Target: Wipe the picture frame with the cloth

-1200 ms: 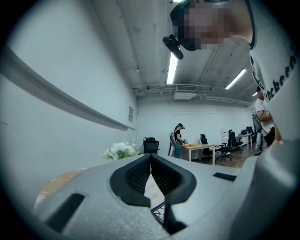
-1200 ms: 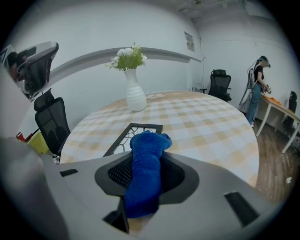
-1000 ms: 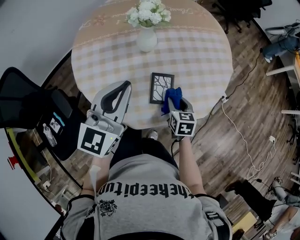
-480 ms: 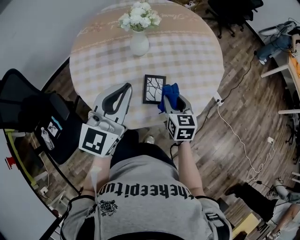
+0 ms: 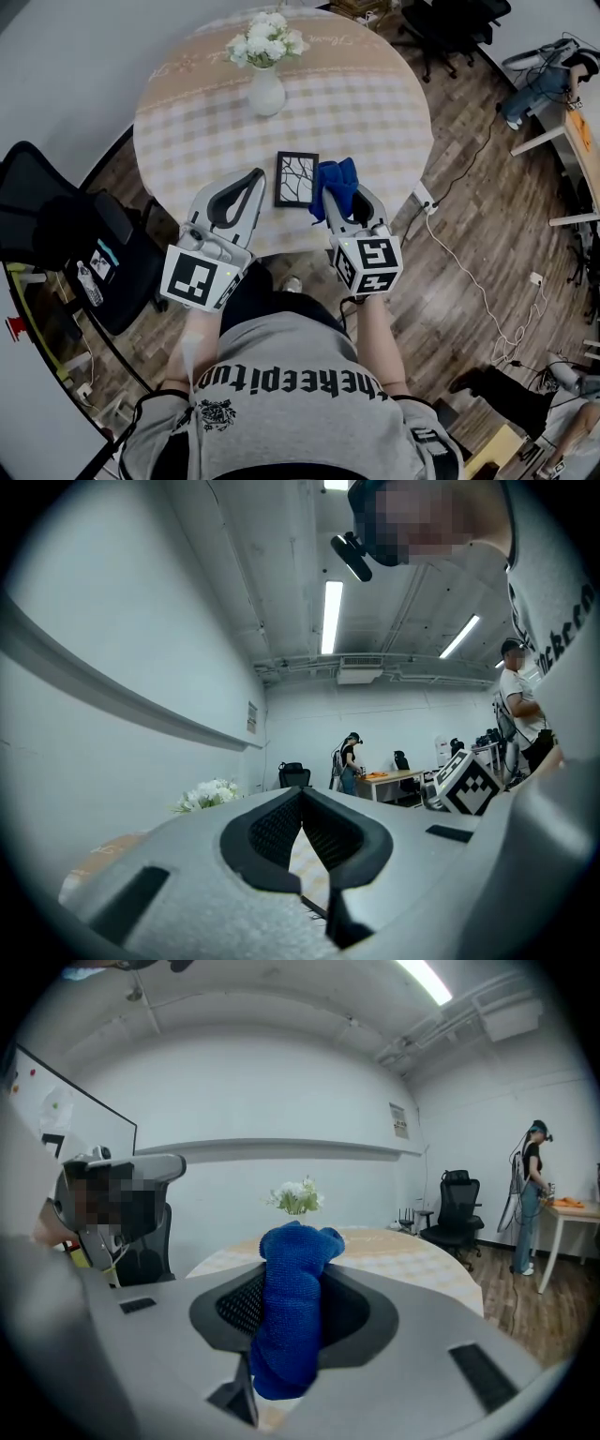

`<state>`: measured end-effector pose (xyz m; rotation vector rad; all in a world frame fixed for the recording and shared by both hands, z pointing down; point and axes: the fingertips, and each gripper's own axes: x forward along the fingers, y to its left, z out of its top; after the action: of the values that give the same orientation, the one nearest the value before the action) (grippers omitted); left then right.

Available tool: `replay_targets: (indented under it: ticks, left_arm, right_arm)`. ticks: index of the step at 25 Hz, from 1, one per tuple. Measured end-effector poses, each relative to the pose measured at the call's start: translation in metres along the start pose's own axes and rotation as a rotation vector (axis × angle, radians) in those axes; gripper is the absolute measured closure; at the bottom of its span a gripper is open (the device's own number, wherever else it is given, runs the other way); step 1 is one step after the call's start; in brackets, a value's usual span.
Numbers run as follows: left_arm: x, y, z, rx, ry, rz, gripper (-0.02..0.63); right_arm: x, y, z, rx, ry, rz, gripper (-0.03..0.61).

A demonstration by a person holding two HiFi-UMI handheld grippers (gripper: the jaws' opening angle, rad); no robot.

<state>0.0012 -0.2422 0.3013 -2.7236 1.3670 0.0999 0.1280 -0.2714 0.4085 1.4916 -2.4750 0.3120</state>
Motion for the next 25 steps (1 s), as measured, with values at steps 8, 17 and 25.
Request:
replay_targets:
  ticks: [8,17,25]
  left_arm:
    - [-0.003,-0.012,0.003,0.011,0.008,0.005,0.598]
    - [-0.01,-0.017,0.008,0.024,0.005,0.013,0.598]
    - [-0.009,-0.016,0.014,0.026,-0.007,-0.023,0.598]
  right_arm:
    - [-0.027,0.007,0.031,-0.033,-0.09,0.022,0.437]
    - [-0.043,0.011,0.039,-0.019,-0.143,0.036,0.437]
    - [-0.053,0.013,0.047,-0.013,-0.186,0.007,0.437]
